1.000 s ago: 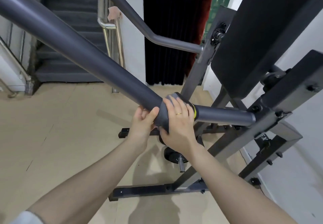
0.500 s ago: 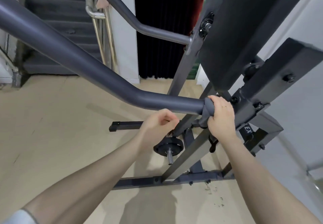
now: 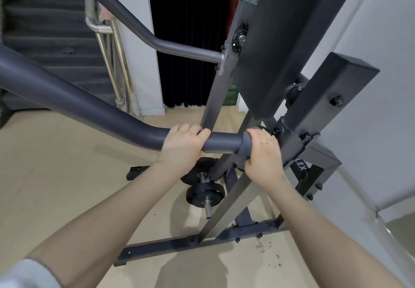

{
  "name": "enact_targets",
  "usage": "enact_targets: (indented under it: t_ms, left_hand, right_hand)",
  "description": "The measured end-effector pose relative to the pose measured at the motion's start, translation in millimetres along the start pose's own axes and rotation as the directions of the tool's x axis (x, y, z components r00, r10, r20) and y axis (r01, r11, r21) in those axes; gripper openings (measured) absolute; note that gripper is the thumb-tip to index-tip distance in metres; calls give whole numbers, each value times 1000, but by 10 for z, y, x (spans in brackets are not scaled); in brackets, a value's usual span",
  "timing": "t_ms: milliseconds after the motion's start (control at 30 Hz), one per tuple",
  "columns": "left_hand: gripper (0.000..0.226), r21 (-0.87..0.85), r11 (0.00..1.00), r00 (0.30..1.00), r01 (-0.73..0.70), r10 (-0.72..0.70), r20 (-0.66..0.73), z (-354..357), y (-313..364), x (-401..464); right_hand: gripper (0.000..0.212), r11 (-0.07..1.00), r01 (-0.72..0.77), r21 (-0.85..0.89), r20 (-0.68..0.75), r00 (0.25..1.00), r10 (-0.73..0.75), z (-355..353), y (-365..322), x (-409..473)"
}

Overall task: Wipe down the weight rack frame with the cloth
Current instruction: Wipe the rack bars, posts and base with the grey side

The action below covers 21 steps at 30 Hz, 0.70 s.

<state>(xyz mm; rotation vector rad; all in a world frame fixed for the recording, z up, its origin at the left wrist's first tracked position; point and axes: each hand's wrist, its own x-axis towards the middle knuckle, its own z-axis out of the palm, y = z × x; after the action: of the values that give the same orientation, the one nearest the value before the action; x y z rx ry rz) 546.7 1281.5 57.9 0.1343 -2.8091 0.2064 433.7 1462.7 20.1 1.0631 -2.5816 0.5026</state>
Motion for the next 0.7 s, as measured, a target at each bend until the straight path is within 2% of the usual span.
enact_targets:
  t_ms: [67, 133, 233, 300, 367, 500, 600, 700]
  left_hand:
    - [45, -15, 1000, 998, 8, -9, -60, 35, -4, -5]
    - [47, 7, 1000, 995, 22, -21, -100, 117, -16, -15]
    - [50, 19, 1000, 996, -9, 10, -83, 67, -22, -19]
    - [50, -4, 1000, 1000, -18, 18, 25, -24, -28, 3]
    - [48, 54, 998, 997, -41, 38, 73, -76, -136, -48]
    - [41, 252, 963, 990, -96, 118, -74, -258, -498, -308]
    - [27, 335, 937, 966, -95, 168, -195, -372, -855, -543]
    - [23, 378, 917, 940, -124, 230, -250, -531, -1174, -745]
  right_hand:
    - [68, 999, 29, -42, -18, 999, -30, 124, -279, 2]
    - [70, 988, 154, -27, -48, 987, -155, 242, -431, -31]
    - [73, 958, 287, -22, 6, 958, -287, 171, -178, 7]
    - [73, 976, 216, -2, 66, 974, -216, 30, 84, 27]
    - [73, 995, 100, -7, 63, 993, -99, -14, 198, 14]
    - [82, 989, -74, -125, -11, 997, 73, 147, -151, 28]
    - [83, 992, -49, -120, -97, 995, 38, 190, -697, 81]
    - [87, 998, 60, -28, -95, 994, -63, 255, -1483, 154]
